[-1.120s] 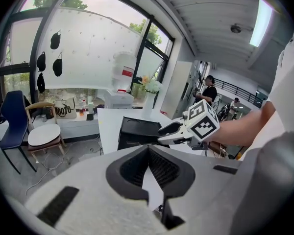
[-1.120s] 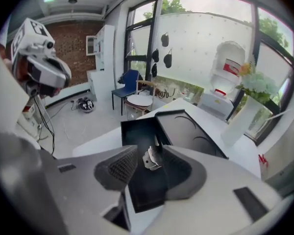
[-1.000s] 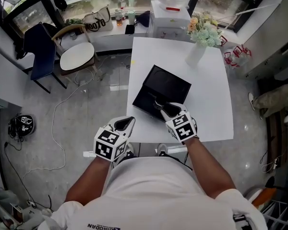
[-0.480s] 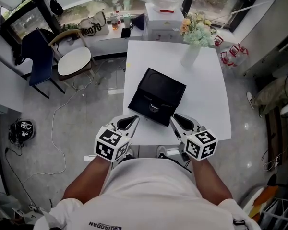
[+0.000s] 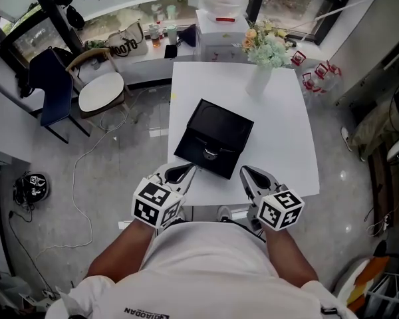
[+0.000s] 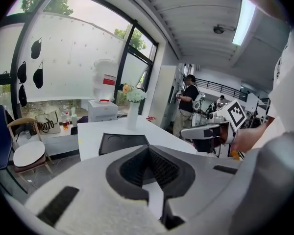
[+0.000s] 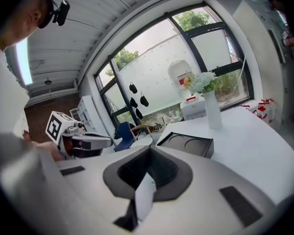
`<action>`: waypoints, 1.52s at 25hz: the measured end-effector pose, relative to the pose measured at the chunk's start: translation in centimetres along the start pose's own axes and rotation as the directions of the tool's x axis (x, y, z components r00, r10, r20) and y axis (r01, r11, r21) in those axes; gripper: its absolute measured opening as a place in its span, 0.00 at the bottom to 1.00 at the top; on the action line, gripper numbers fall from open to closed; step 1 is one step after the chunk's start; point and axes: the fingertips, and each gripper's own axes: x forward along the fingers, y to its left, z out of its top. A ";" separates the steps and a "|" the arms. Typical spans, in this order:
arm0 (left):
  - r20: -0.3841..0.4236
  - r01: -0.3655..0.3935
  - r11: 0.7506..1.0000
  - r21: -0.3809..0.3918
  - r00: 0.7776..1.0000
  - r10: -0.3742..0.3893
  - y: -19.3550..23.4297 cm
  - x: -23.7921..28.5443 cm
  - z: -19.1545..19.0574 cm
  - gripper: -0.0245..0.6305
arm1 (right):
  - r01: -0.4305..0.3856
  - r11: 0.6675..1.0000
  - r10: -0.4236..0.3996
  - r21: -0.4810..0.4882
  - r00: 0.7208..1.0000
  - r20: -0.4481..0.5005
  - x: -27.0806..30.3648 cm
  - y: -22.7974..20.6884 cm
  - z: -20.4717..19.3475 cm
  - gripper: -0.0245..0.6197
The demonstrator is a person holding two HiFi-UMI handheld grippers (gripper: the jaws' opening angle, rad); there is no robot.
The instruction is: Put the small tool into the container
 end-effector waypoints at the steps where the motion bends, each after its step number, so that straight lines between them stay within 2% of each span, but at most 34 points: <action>1: 0.001 0.002 1.000 0.003 1.000 -0.002 -0.1 0.0 0.1 0.05 | 0.001 1.000 -0.001 -0.003 1.000 0.002 0.0 -0.1 0.0 0.05; 7: 0.005 0.001 1.000 0.020 1.000 -0.001 -0.4 0.1 0.5 0.05 | 0.014 0.998 -0.014 -0.058 1.000 0.006 0.2 -0.5 0.2 0.05; 23: 0.019 -0.027 0.999 0.023 0.999 0.026 -0.1 -0.4 0.9 0.05 | -0.028 0.992 0.025 -0.124 0.999 -0.027 0.9 0.4 0.3 0.05; 38: 0.019 -0.023 0.999 0.033 1.000 0.022 -0.4 -0.6 0.7 0.05 | -0.041 0.990 0.038 -0.137 0.999 -0.024 0.8 1.2 0.7 0.05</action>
